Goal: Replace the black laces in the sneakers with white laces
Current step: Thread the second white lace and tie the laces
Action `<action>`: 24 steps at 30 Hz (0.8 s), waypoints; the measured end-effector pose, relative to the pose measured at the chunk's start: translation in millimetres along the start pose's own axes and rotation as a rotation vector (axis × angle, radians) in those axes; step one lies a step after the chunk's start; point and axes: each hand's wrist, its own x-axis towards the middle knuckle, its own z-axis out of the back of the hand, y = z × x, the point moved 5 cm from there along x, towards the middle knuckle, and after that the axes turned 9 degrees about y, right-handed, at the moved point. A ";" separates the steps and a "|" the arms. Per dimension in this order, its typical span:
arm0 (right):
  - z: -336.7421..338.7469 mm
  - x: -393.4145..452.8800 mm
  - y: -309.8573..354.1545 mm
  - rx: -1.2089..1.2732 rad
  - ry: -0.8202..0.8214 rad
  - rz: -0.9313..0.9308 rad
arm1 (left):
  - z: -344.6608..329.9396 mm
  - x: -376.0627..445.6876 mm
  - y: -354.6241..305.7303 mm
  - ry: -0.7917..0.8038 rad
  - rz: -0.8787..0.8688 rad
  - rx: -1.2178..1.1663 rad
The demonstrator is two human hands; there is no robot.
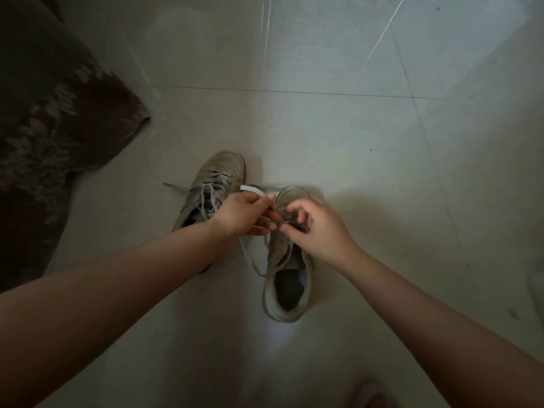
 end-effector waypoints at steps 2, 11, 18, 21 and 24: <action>-0.5 1.7 5.1 0.004 0.029 0.062 | -2.3 -1.5 -1.4 0.013 0.008 -0.055; 10.8 9.8 15.3 -0.123 -0.023 0.114 | -2.8 -13.5 -4.2 0.044 -0.098 0.110; 17.5 6.5 8.0 -0.062 -0.066 0.078 | 1.8 -8.3 11.6 -0.105 -0.014 -0.072; 17.8 5.1 -7.4 -0.091 -0.056 -0.026 | 5.1 -7.6 16.9 -0.151 0.022 -0.046; 6.4 4.2 -12.8 -0.163 0.057 -0.069 | 2.9 -5.8 21.4 -0.120 0.048 -0.009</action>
